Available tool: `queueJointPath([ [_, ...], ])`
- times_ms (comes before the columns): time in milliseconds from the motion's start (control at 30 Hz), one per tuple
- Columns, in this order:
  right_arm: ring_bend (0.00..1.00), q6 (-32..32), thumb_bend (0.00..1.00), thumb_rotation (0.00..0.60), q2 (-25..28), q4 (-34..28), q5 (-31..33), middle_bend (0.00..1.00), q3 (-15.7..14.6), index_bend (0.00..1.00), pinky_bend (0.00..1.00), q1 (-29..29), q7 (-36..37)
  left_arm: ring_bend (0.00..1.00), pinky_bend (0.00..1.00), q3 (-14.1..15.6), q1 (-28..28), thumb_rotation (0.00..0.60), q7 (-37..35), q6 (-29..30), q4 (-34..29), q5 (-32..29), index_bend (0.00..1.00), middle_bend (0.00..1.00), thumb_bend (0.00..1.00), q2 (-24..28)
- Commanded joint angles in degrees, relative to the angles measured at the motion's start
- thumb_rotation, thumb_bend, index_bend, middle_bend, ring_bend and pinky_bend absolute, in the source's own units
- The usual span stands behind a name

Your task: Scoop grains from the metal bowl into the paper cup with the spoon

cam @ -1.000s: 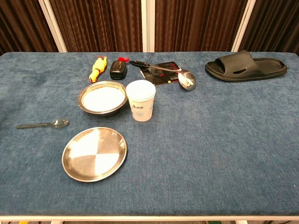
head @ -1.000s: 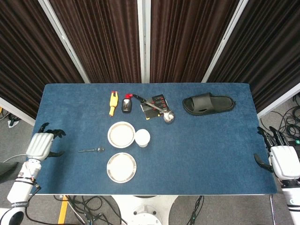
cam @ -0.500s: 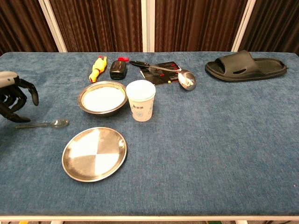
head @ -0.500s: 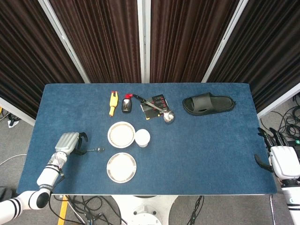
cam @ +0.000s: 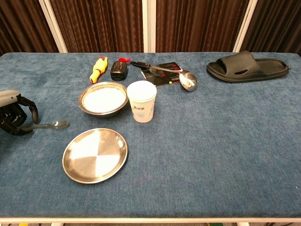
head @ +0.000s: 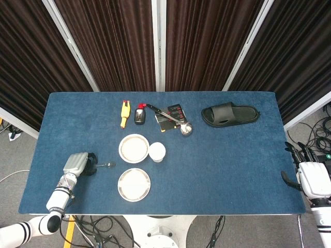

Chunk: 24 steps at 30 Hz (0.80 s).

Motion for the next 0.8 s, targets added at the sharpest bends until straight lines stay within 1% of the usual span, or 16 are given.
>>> queueJointPath([
  [33, 0.00, -0.07, 0.26, 0.600, 0.00, 0.05, 0.07, 0.22, -0.03, 0.03, 0.10, -0.02, 0.05, 0.86, 0.99, 0.11, 0.07, 0.600, 0.39, 0.42, 0.26, -0.31, 0.55, 0.90, 0.38, -0.30],
  [367, 0.00, -0.56, 0.26, 0.600, -0.34, 0.61, 0.44, 0.22, -0.08, 0.03, 0.10, 0.08, 0.57, 0.86, 0.99, 0.16, -0.06, 0.600, 1.30, 0.95, 1.04, -1.53, 0.56, 0.91, 0.39, -1.21],
  [800, 0.00, -0.86, 0.26, 0.600, -0.37, 0.81, 0.67, 0.23, -0.17, 0.03, 0.10, 0.05, 0.97, 0.87, 0.99, 0.64, -0.07, 0.600, 2.85, 2.88, 3.05, -0.53, 0.59, 0.92, 0.42, -2.88],
])
